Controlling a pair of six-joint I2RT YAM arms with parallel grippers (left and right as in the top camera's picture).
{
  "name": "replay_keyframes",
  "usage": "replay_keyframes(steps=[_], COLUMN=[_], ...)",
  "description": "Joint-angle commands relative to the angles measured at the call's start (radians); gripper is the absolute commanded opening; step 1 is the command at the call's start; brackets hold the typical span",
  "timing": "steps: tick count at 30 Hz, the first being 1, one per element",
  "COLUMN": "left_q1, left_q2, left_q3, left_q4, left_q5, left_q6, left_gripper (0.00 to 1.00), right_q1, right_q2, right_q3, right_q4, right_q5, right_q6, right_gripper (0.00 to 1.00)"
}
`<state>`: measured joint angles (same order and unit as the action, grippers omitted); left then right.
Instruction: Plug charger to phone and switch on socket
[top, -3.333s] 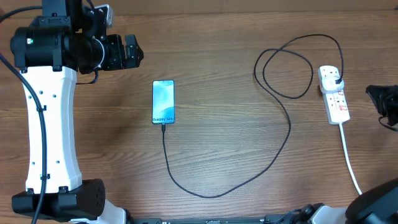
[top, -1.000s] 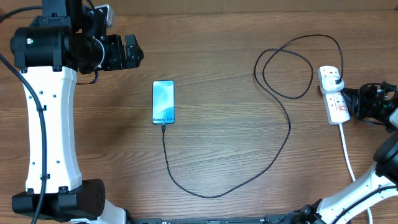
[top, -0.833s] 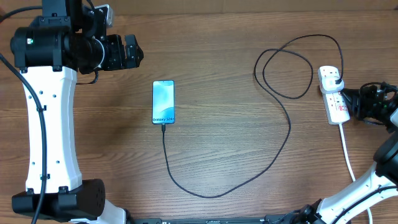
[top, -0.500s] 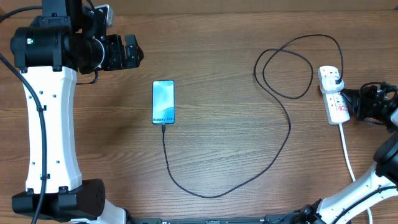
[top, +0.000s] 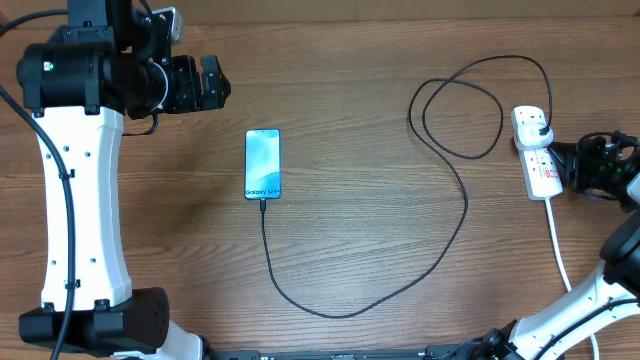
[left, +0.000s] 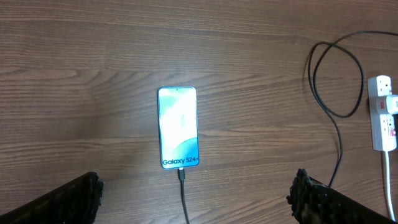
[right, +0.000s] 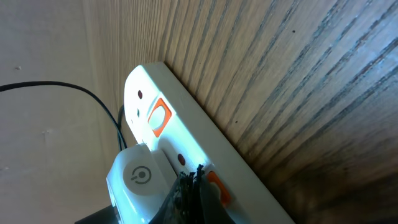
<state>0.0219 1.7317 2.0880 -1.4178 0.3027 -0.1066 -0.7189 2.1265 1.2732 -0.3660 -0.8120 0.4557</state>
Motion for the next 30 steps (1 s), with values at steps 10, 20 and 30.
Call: replay_keyframes(steps=[10, 20, 30], left_q1=[0.002, 0.002, 0.002], left_q2=[-0.01, -0.01, -0.01], left_q3=[0.009, 0.009, 0.009], left_q4=[0.001, 0.001, 0.001], left_q5=[0.001, 0.002, 0.001], left_q6=[-0.006, -0.006, -0.006], left_gripper=[1.0, 1.0, 1.0], right_q1=[0.039, 0.026, -0.131], right_q2=[0.036, 0.035, -0.094], right_q3=[-0.076, -0.072, -0.041], right_q4=[-0.041, -0.031, -0.062], right_q5=[0.041, 0.042, -0.048], right_q6=[-0.019, -0.014, -0.003], right_gripper=[0.04, 0.04, 0.04])
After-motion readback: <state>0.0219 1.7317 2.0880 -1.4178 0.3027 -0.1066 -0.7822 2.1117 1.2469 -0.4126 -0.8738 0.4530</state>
